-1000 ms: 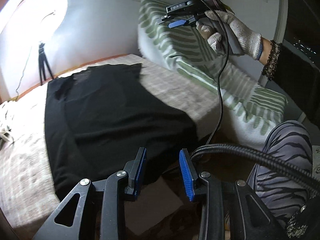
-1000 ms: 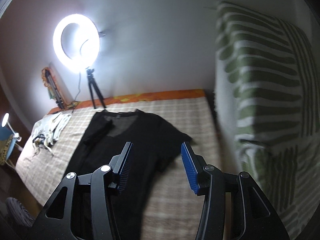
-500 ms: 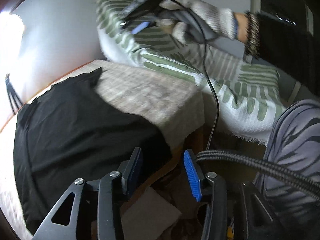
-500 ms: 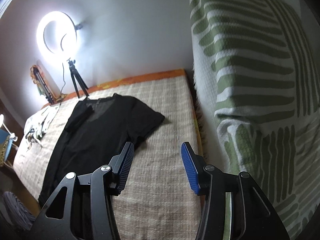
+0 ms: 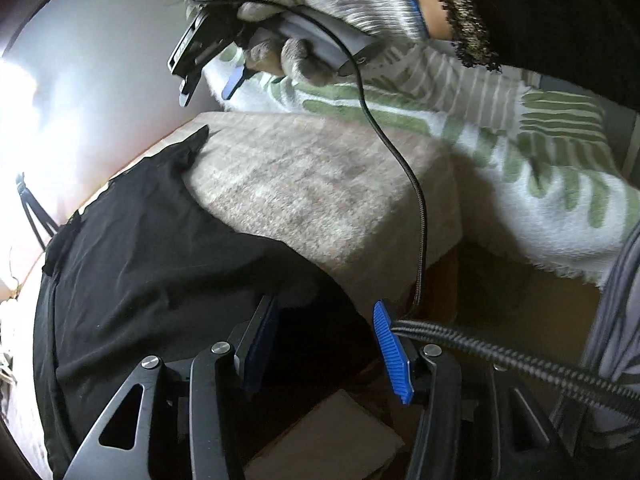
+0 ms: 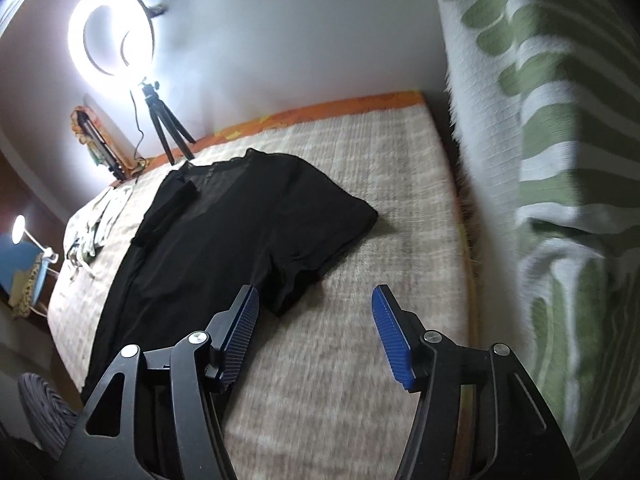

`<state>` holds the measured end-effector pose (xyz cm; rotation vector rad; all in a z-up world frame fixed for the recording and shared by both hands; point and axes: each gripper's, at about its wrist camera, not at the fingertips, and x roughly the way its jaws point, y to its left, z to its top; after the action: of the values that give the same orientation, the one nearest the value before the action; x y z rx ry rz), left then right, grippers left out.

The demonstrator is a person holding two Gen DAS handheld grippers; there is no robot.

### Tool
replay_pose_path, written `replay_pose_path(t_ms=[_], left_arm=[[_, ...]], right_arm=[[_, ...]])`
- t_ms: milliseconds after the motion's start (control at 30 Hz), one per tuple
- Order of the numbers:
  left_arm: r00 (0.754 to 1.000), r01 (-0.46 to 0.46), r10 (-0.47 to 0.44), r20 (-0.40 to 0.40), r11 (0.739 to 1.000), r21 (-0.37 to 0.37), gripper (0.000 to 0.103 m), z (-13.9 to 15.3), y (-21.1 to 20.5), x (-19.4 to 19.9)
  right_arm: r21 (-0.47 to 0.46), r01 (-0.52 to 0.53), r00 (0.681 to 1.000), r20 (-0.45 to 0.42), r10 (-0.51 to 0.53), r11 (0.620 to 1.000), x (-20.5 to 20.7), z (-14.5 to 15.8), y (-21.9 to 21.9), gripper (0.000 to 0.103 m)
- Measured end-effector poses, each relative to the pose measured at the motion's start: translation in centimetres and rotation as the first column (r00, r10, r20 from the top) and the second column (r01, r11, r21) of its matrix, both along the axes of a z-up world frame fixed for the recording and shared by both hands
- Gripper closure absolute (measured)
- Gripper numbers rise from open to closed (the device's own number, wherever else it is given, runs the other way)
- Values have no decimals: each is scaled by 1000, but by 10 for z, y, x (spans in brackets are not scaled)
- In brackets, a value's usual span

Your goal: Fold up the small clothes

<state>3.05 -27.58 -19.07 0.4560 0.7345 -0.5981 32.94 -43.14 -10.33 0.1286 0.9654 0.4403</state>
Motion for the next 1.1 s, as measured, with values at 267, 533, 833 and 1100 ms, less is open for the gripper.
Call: replay_pose_path(t_ms=[267,533,833,1100], left_arm=[[998,-49,49,37,999,-1,69,-2,2,8],[997,-47,40,-68,993,-106,103,10,15,13],[982,-120,79,-172,962,-247,103,32,51,15],[967,-181,99,-237,918,-353,103,44,87,23]], right_arm=[[36,-13,997,-77,16,999,39,-37,25,44],[5,3,996,-93,-2,1000,58,-59,46,44],[-73,-6,997,-76,0,997,65,-58,72,100],[-38,25,1000,7,-25,999,63,-21,79,102]])
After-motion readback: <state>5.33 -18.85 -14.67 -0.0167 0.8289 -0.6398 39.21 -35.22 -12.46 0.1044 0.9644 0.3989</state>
